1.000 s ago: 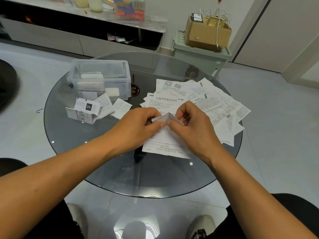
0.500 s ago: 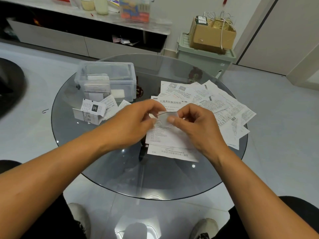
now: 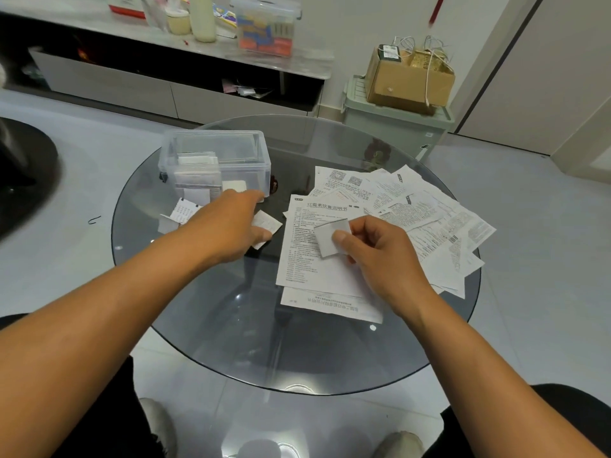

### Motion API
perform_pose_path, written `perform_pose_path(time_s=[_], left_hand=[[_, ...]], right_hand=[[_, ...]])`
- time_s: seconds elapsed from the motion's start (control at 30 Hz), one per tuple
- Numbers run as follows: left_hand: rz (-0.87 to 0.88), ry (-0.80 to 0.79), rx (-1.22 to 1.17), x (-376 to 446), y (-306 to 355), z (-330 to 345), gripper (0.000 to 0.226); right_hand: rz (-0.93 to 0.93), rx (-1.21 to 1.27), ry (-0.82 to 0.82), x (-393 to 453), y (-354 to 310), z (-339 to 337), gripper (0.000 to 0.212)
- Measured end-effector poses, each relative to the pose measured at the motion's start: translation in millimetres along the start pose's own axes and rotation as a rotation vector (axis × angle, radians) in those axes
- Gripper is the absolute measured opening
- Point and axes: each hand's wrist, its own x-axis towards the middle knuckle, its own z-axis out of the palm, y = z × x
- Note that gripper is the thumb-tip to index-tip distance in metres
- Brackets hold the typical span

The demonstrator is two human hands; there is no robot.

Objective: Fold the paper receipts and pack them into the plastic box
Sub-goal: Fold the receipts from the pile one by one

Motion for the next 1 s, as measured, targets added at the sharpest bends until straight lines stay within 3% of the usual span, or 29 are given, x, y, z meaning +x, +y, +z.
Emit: perform_pose_path(time_s=[0.2,0.3,0.43,0.6,0.73,0.87,1.0], left_hand=[[-0.033,-0.059,-0.045,-3.7,8.6,-2.2,0.043],[-0.027,-0.057,-0.09,-3.1,6.2,-0.3,0.045],[-0.027,-0.045,-0.158,-3.5,5.0,0.8,0.046],[-0.005,-0.037,-0.113,-9.7,5.9,1.9,0.016],[0.067,0.082,-0.244,-14.8,8.3,-1.7,0.012],[0.087,0.189,-0.505,-15.2,13.9,-5.7,0.01],[0.067,0.206,-0.605,-12.7,14.3,-3.6,0.01]], right_hand=[[0.054,-0.171,-0.104,1.7,0.8,-7.3,0.022],[0.07,-0.193,-0.112,3.3,-0.3,-10.7,0.023],[0.06,-0.142,-0.103,2.5,-1.9,-10.8,0.022],[0.019,-0.068,-0.076,0.9,-3.3,-6.7,0.013],[0.011,0.051,-0.058,-1.3,-8.9,-6.0,0.007],[-0.027,0.193,-0.191,-4.7,-15.0,-4.4,0.011],[-0.017,0.045,-0.327,-6.7,-14.1,2.2,0.017]])
